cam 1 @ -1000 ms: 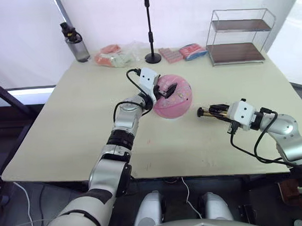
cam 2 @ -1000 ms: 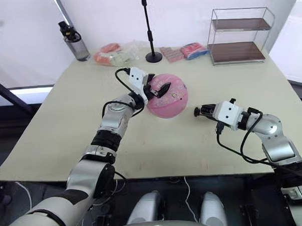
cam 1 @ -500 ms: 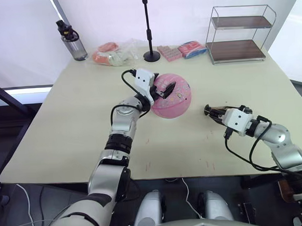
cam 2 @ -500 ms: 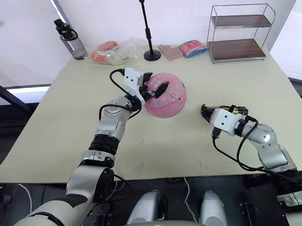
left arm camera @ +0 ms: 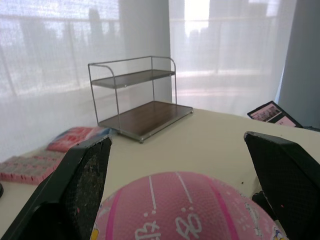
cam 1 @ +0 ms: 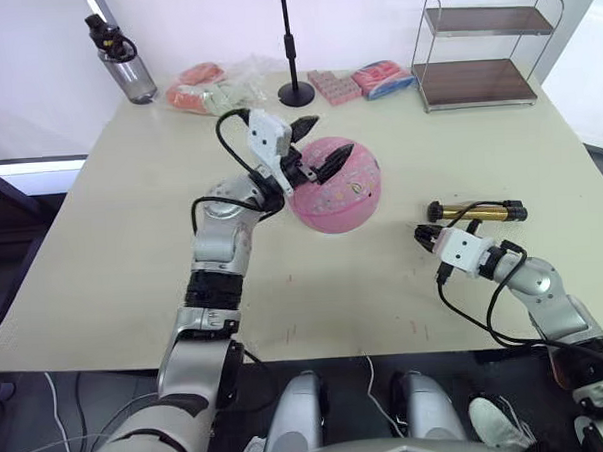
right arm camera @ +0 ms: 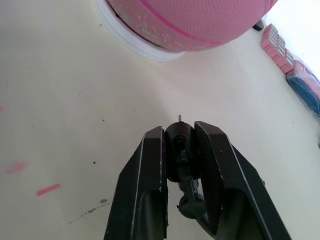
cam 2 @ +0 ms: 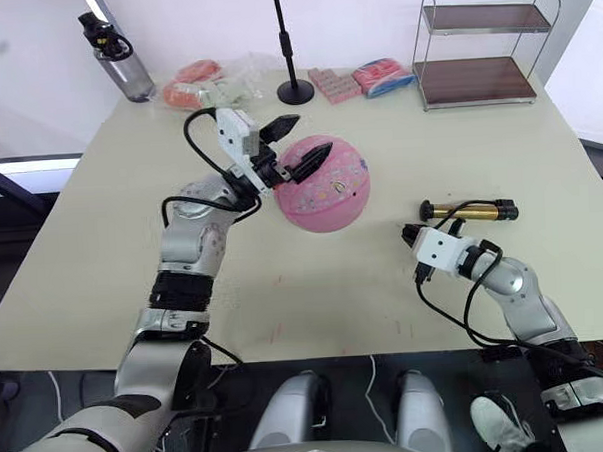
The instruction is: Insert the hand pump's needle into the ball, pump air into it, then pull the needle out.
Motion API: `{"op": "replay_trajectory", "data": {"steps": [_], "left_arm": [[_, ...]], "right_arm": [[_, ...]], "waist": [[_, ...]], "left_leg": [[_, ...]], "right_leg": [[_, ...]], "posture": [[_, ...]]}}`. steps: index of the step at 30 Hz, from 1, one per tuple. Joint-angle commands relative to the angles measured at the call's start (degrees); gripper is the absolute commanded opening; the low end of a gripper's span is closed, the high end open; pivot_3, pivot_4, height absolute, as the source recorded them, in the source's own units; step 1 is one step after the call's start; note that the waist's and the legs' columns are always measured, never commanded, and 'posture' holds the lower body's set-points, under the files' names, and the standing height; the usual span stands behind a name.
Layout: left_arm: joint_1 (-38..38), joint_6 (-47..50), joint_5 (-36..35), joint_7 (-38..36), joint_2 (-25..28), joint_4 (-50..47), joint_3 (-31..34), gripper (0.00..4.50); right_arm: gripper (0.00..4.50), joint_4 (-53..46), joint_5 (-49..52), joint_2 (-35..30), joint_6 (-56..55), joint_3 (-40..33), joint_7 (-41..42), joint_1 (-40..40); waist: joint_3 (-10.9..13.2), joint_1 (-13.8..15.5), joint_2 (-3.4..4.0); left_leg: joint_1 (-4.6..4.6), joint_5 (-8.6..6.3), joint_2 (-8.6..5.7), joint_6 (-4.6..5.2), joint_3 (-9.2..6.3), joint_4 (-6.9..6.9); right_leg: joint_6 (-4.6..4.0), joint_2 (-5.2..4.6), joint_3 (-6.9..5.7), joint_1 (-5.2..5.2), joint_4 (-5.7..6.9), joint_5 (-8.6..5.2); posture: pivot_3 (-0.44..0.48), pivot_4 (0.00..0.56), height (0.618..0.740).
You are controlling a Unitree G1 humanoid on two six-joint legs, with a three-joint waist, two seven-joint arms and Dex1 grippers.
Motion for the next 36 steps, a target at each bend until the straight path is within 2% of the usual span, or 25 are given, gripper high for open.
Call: {"op": "replay_trajectory", "data": {"steps": [1, 9, 13, 18, 22, 24, 26, 29, 30, 31, 36], "left_arm": [[1.6, 4.3, -4.0, -4.5, 4.3, -8.5, 1.1, 4.5], [12.3, 14.8, -11.7, -18.5, 18.9, -23.9, 1.0, 4.5], [21.3, 16.8, -15.3, -23.9, 25.4, -30.7, 3.3, 4.5], [26.0, 16.3, -15.8, -24.6, 27.8, -33.8, 4.1, 4.5], [27.1, 15.5, -14.9, -23.3, 27.6, -33.8, 4.3, 4.5], [27.2, 15.1, -14.6, -22.4, 27.3, -33.5, 4.3, 4.5], [27.5, 14.3, -14.0, -21.7, 27.0, -33.1, 4.2, 4.5], [27.9, 13.5, -13.7, -21.1, 26.7, -32.9, 4.3, 4.5], [28.2, 13.3, -13.7, -20.8, 26.6, -32.9, 4.4, 4.5], [28.6, 13.1, -13.6, -20.3, 26.3, -32.8, 4.7, 4.5], [31.2, 11.2, -12.2, -17.3, 25.2, -32.1, 6.1, 4.5]], "right_arm": [[0.33, 1.1, 0.0, 0.0, -2.1, -0.3, -0.7, -1.1], [0.33, 4.8, -0.2, 0.1, -4.6, -0.4, -0.8, -1.9], [0.33, 7.4, -0.3, -0.3, -5.9, -0.8, -1.3, -2.7], [0.33, 9.4, -1.0, -0.8, -7.3, -0.7, -2.2, -3.4], [0.33, 10.2, -1.4, -1.1, -8.1, -0.8, -2.8, -3.8], [1.34, 10.3, -1.4, -1.4, -8.3, -1.0, -3.0, -3.9], [1.88, 9.6, -0.9, -1.9, -8.1, -1.3, -2.6, -3.7], [3.21, 8.3, 0.2, -2.6, -7.9, -1.9, -2.1, -3.0], [3.92, 7.2, 1.3, -3.0, -7.7, -2.6, -1.7, -2.4], [4.4, 5.7, 2.9, -3.3, -7.5, -3.5, -1.2, -1.4], [4.46, -1.3, 11.4, -3.5, -4.2, -7.6, 1.8, 4.4]], "waist": [[0.0, -0.1, -0.02], [0.3, 0.1, -0.04], [0.3, -0.8, -0.05], [0.4, -0.9, -0.07], [0.4, -1.0, -0.07], [0.4, -1.0, -0.07], [0.4, -1.0, -0.07], [0.4, -1.3, -0.07], [0.4, -1.3, -0.07], [0.4, -1.3, -0.07], [0.4, -1.2, -0.07]], "left_leg": [[0.0, 0.01, 0.0, -0.02, 0.0, -0.05], [0.0, 0.03, 0.03, -0.08, 0.06, -0.16], [0.1, 0.06, 0.08, -0.12, 0.16, -0.17], [0.16, 0.11, 0.22, -0.21, 0.15, -0.18], [0.24, 0.16, 0.31, -0.3, 0.18, -0.17], [0.25, 0.21, 0.4, -0.37, 0.14, -0.16], [0.28, 0.24, 0.49, -0.44, 0.14, -0.16], [0.3, 0.26, 0.55, -0.46, 0.15, -0.17], [0.31, 0.26, 0.56, -0.46, 0.15, -0.16], [0.31, 0.26, 0.56, -0.46, 0.16, -0.17], [0.31, 0.26, 0.56, -0.46, 0.2, -0.16]], "right_leg": [[0.02, 0.01, -0.01, -0.02, -0.02, -0.02], [0.07, 0.02, 0.02, -0.06, -0.08, -0.05], [0.06, 0.07, 0.17, -0.07, -0.02, -0.04], [0.05, 0.18, 0.15, -0.06, 0.06, -0.05], [0.03, 0.32, 0.22, -0.06, 0.12, -0.03], [0.01, 0.43, 0.22, -0.07, 0.16, -0.02], [-0.09, 0.53, 0.25, -0.07, 0.18, 0.04], [-0.13, 0.61, 0.28, -0.08, 0.19, 0.06], [-0.13, 0.62, 0.3, -0.09, 0.2, 0.06], [-0.13, 0.62, 0.31, -0.09, 0.2, 0.06], [-0.14, 0.62, 0.35, -0.09, 0.19, 0.07]], "posture": [[0.0, 0.15, 0.731], [0.0, 0.15, 0.731], [0.0, 0.15, 0.731], [0.0, 0.15, 0.731], [0.0, 0.15, 0.731], [0.0, 0.15, 0.731], [0.0, 0.15, 0.731], [0.0, 0.15, 0.731], [0.0, 0.15, 0.731], [0.0, 0.15, 0.731], [0.0, 0.15, 0.731]]}}
